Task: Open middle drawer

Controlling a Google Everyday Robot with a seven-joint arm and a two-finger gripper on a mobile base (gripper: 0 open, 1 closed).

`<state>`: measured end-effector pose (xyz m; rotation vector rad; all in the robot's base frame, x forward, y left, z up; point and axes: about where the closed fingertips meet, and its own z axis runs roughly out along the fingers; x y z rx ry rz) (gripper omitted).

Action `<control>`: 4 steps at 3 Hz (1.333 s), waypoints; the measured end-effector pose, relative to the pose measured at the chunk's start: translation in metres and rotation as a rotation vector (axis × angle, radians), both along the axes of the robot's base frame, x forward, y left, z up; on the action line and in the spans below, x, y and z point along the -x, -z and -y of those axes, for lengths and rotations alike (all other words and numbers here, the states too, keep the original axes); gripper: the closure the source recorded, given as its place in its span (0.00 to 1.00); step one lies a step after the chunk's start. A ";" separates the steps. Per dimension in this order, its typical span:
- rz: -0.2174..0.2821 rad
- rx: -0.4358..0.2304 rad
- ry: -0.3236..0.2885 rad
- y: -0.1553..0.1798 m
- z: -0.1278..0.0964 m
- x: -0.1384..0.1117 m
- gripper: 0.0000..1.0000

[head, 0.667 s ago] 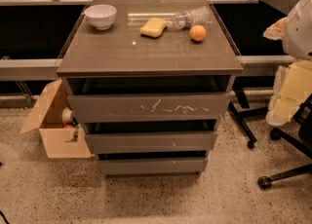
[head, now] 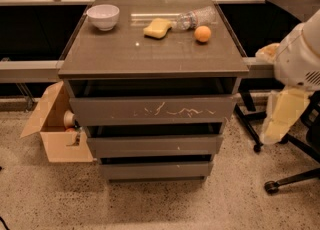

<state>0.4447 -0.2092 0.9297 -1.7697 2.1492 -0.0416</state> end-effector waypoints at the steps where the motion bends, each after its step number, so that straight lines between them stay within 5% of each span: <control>1: -0.034 -0.091 -0.091 0.085 -0.016 -0.006 0.00; 2: -0.094 -0.189 -0.143 0.182 -0.038 -0.015 0.00; 3: -0.096 -0.184 -0.146 0.188 -0.038 -0.016 0.00; 4: -0.110 -0.154 -0.162 0.229 -0.035 -0.028 0.00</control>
Offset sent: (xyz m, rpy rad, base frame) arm 0.0188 0.0578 -0.2678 0.2812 0.1528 0.1960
